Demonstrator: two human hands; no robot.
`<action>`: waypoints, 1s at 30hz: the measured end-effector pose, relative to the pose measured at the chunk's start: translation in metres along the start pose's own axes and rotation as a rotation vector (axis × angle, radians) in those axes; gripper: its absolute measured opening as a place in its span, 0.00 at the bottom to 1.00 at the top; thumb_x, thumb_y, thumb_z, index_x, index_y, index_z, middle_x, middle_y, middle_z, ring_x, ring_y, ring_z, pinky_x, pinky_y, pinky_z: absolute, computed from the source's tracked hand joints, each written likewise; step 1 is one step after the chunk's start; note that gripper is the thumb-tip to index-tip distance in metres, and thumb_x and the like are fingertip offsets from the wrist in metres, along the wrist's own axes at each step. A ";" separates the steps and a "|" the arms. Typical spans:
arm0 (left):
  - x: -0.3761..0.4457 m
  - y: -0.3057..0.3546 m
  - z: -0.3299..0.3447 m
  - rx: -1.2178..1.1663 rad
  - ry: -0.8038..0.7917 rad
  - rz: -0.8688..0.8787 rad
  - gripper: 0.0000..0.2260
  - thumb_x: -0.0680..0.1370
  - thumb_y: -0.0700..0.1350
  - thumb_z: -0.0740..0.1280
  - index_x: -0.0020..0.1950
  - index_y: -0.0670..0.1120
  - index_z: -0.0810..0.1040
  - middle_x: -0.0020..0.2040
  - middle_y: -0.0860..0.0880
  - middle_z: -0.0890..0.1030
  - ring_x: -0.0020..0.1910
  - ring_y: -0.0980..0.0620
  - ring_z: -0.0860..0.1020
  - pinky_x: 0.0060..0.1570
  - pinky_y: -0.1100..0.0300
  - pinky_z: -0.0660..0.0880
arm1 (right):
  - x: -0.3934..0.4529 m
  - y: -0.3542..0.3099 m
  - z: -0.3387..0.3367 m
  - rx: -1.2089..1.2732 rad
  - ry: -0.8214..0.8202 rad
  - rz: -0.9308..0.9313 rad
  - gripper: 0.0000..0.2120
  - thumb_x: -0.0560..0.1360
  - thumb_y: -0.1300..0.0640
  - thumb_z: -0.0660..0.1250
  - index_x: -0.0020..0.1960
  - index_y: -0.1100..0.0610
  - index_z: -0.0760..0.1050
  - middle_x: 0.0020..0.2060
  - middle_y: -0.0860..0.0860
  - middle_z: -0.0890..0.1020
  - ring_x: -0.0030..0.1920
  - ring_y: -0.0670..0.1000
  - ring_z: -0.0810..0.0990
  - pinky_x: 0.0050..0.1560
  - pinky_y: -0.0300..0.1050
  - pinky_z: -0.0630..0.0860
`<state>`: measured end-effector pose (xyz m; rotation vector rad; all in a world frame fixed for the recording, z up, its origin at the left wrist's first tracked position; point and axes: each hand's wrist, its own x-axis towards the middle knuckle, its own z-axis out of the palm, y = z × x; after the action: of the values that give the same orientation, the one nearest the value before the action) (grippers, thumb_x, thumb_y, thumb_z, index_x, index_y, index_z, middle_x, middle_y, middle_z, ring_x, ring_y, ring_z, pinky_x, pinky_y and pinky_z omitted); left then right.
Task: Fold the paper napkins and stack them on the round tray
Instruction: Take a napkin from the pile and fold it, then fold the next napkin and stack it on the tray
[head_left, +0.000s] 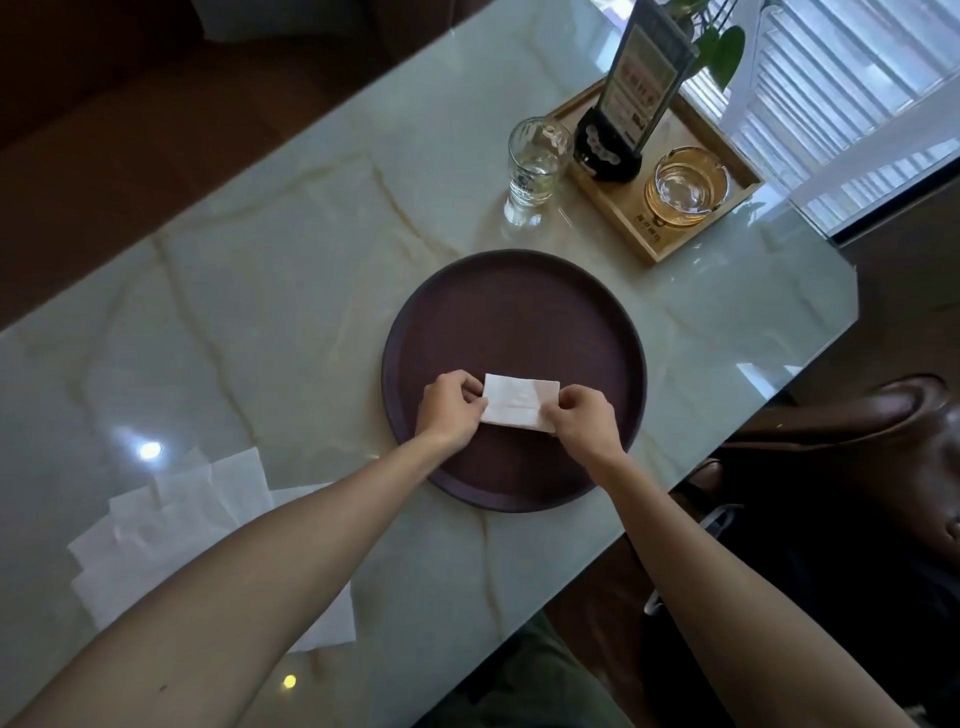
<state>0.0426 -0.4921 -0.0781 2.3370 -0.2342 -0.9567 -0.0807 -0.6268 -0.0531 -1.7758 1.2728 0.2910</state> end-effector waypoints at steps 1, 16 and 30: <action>0.000 -0.002 0.001 0.010 0.007 0.002 0.04 0.74 0.42 0.73 0.48 0.48 0.83 0.40 0.51 0.84 0.45 0.50 0.83 0.44 0.61 0.72 | 0.000 0.001 0.001 -0.048 0.012 -0.010 0.08 0.74 0.57 0.65 0.38 0.59 0.74 0.34 0.50 0.80 0.38 0.55 0.79 0.37 0.50 0.72; -0.040 -0.044 -0.065 -0.127 0.017 0.061 0.09 0.74 0.47 0.76 0.51 0.46 0.83 0.41 0.51 0.84 0.42 0.53 0.81 0.49 0.60 0.77 | -0.046 -0.041 0.040 -0.419 0.031 -0.400 0.15 0.79 0.49 0.68 0.58 0.59 0.72 0.56 0.55 0.77 0.55 0.59 0.79 0.49 0.53 0.75; -0.161 -0.255 -0.217 -0.409 0.368 -0.298 0.18 0.73 0.51 0.76 0.60 0.48 0.80 0.58 0.48 0.80 0.59 0.50 0.79 0.53 0.60 0.71 | -0.150 -0.133 0.220 -0.362 -0.443 -0.428 0.22 0.75 0.50 0.74 0.64 0.59 0.76 0.45 0.49 0.82 0.48 0.53 0.81 0.49 0.46 0.77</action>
<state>0.0598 -0.1266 -0.0125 2.1390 0.4292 -0.6127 0.0304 -0.3540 -0.0117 -2.0830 0.5323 0.6549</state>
